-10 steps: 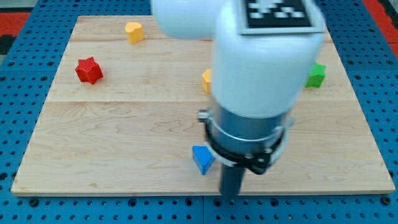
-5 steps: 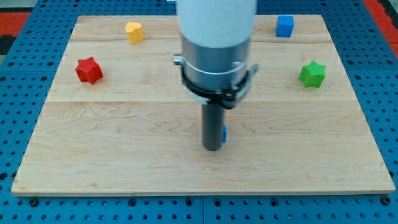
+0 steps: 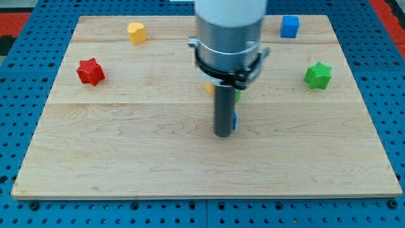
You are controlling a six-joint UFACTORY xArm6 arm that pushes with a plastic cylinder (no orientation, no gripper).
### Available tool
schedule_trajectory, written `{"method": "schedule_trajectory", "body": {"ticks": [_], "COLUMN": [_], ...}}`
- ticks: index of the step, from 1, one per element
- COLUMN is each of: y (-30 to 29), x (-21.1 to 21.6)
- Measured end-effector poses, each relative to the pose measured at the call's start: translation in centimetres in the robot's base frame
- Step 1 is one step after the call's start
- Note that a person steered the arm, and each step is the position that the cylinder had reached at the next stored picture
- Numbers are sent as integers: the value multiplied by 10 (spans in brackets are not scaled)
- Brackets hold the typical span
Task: Drag the blue triangle to the bottom left of the green circle
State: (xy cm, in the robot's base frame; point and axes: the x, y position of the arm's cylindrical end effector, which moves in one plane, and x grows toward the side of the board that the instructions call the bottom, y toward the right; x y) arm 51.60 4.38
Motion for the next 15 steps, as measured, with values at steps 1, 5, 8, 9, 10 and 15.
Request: {"method": "schedule_trajectory", "body": {"ticks": [1, 5, 8, 9, 10, 15], "y": [35, 26, -22, -36, -65, -40], "x": [54, -18, -23, -12, -8, -69]}}
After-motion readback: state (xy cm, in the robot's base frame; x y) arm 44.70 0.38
